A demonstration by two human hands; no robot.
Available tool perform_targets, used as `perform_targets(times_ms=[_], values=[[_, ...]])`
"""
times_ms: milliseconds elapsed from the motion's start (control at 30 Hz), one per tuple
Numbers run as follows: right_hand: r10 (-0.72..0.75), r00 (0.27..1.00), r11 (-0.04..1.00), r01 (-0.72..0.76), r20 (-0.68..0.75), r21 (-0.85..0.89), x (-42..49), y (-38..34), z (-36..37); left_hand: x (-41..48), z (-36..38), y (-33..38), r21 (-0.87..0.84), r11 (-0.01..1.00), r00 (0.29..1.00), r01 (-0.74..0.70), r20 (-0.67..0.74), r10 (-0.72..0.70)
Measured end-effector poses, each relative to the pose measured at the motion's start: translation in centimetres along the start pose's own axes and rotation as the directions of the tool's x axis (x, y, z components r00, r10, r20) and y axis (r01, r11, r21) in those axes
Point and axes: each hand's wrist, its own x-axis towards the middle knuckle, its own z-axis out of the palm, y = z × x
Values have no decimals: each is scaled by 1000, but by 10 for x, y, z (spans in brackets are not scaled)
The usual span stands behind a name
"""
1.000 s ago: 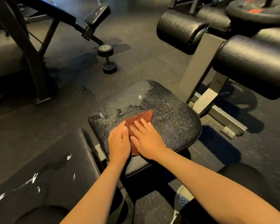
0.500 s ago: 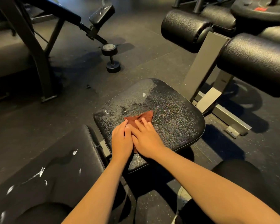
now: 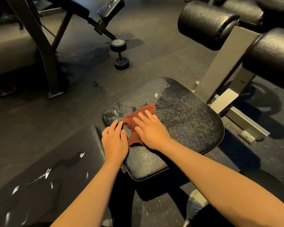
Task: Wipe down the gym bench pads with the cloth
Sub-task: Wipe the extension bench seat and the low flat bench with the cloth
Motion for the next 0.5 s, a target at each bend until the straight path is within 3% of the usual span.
perform_targets(times_ms=[100, 167, 300, 500], values=[[211, 977, 977, -211, -12, 12, 22, 17, -4, -6, -3, 5, -60, 998, 1000, 11, -16, -12], [250, 968, 968, -250, 1, 26, 30, 8, -1, -7, -3, 5, -108, 993, 999, 38, -17, -40], [-15, 1000, 997, 17, -18, 76, 24, -27, 9, -3, -4, 0, -223, 975, 999, 23, -23, -29], [-122, 992, 973, 122, -14, 194, 9, -18, 5, -13, -14, 0, -273, 961, 999, 41, 3, -42]])
